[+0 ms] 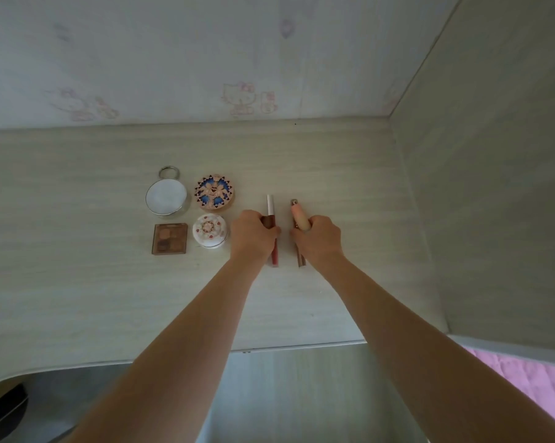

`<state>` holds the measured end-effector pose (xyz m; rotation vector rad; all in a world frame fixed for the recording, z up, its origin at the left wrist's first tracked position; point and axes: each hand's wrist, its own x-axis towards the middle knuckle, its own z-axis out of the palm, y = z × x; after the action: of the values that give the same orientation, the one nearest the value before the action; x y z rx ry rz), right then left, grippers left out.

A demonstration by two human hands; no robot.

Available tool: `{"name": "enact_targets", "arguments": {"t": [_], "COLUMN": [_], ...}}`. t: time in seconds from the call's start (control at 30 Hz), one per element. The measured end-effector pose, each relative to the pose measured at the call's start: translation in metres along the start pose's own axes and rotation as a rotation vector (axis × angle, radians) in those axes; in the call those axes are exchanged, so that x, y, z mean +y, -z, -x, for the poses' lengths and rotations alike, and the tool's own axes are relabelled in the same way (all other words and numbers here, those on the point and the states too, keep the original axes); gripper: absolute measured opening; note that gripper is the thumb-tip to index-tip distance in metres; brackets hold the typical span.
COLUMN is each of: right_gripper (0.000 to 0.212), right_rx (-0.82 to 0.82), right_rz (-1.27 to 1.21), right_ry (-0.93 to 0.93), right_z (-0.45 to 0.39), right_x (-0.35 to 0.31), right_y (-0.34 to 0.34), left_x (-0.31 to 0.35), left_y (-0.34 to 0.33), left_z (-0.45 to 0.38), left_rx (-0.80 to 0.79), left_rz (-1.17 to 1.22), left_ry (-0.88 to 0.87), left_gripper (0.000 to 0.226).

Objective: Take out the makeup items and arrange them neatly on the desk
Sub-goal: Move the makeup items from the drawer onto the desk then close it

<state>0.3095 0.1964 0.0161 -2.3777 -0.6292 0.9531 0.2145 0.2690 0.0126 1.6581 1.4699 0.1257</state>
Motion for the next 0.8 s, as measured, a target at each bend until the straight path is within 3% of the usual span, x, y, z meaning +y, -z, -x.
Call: {"name": "enact_targets", "arguments": {"t": [0.07, 0.23, 0.5, 0.63, 0.7, 0.8], "right_gripper": [0.018, 0.042, 0.023, 0.037, 0.038, 0.038], "right_rx": [0.009, 0.042, 0.059, 0.087, 0.089, 0.085], "right_rz": [0.015, -0.013, 0.113, 0.069, 0.065, 0.062], "right_ry": [0.001, 0.0, -0.045, -0.064, -0.051, -0.027], "right_z": [-0.003, -0.007, -0.009, -0.01, -0.011, -0.01], "right_x": [-0.003, -0.007, -0.012, -0.017, -0.02, -0.024], "right_y": [-0.001, -0.005, -0.001, -0.001, -0.002, -0.001], "left_x": [0.002, 0.004, 0.001, 0.004, 0.006, 0.005], "left_y": [0.0, 0.002, 0.004, 0.006, 0.006, 0.004], "left_z": [-0.002, -0.007, -0.009, -0.009, -0.011, -0.013], "left_rx": [0.001, -0.018, -0.003, 0.014, 0.031, 0.081], "left_rz": [-0.011, -0.041, 0.007, 0.014, 0.014, 0.054], "left_ry": [0.004, -0.002, 0.021, -0.004, -0.019, -0.022], "left_gripper": [0.026, 0.02, 0.028, 0.026, 0.011, 0.011]}}
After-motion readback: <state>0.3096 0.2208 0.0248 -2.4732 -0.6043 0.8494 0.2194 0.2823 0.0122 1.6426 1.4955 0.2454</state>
